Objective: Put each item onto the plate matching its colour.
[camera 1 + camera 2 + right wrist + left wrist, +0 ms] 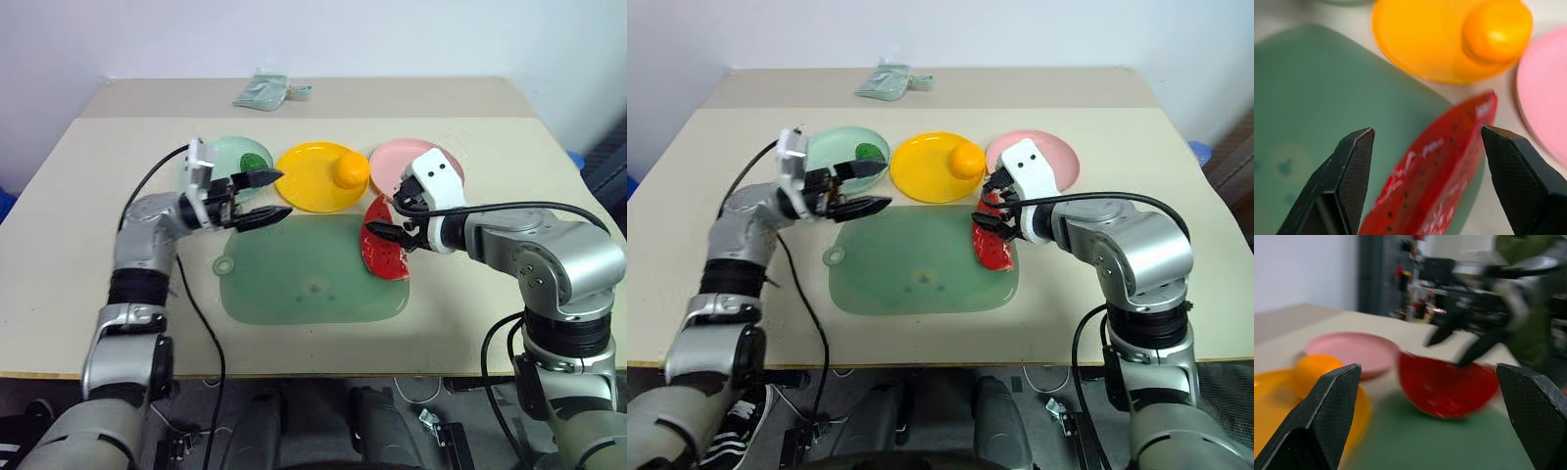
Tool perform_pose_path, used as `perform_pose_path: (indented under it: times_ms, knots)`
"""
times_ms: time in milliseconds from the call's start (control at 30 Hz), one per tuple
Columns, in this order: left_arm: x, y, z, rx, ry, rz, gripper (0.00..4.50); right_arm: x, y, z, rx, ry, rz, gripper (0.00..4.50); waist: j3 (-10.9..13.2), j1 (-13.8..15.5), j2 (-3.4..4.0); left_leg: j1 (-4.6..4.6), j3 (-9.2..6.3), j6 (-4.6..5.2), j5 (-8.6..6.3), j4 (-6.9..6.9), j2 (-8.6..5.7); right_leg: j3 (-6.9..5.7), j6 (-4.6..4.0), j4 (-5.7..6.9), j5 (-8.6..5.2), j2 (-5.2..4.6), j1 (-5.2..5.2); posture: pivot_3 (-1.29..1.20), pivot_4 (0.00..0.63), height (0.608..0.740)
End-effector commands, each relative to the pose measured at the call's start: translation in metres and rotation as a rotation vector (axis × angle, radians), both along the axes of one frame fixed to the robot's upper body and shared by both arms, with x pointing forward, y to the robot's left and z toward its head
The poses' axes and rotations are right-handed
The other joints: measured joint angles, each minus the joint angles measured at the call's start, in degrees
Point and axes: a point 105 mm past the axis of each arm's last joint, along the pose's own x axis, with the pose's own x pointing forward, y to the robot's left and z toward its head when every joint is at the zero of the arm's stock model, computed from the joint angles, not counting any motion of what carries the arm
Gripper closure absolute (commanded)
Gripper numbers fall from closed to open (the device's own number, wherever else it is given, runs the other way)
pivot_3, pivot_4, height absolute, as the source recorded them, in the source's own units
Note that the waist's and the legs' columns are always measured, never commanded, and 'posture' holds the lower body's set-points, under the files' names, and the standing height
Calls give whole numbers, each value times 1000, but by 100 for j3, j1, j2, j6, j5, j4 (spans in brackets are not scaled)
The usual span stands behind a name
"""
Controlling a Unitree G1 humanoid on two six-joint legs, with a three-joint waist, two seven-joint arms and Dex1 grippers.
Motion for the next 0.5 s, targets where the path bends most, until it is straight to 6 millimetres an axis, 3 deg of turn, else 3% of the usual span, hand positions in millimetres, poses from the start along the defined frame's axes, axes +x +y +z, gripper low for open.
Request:
perform_pose_path:
  times_ms: [33, 267, 500]
  knots:
    - [-24, 2, 10, 43, -37, -81, 17, -5, -2, 0, -20, -18, -21, 968, 0, 3, 0, 0, -2, 0, 0, -1, 1, -1, 0, 0, 0, 1, 0, 0, 150, 740]
    - [-42, 13, 2, 109, -5, -64, 17, -5, -4, -17, -32, 32, -57, 968, 0, -26, 0, 2, 1, 0, 0, -4, 2, -1, -1, -2, 0, 2, 0, 0, 150, 740]
    - [-43, 9, 3, 83, -14, -27, 17, 0, -1, -23, -9, 49, -71, 968, 0, -20, 0, 3, 1, 0, 0, -3, 2, -1, 0, -2, 0, 2, 1, 0, 150, 740]
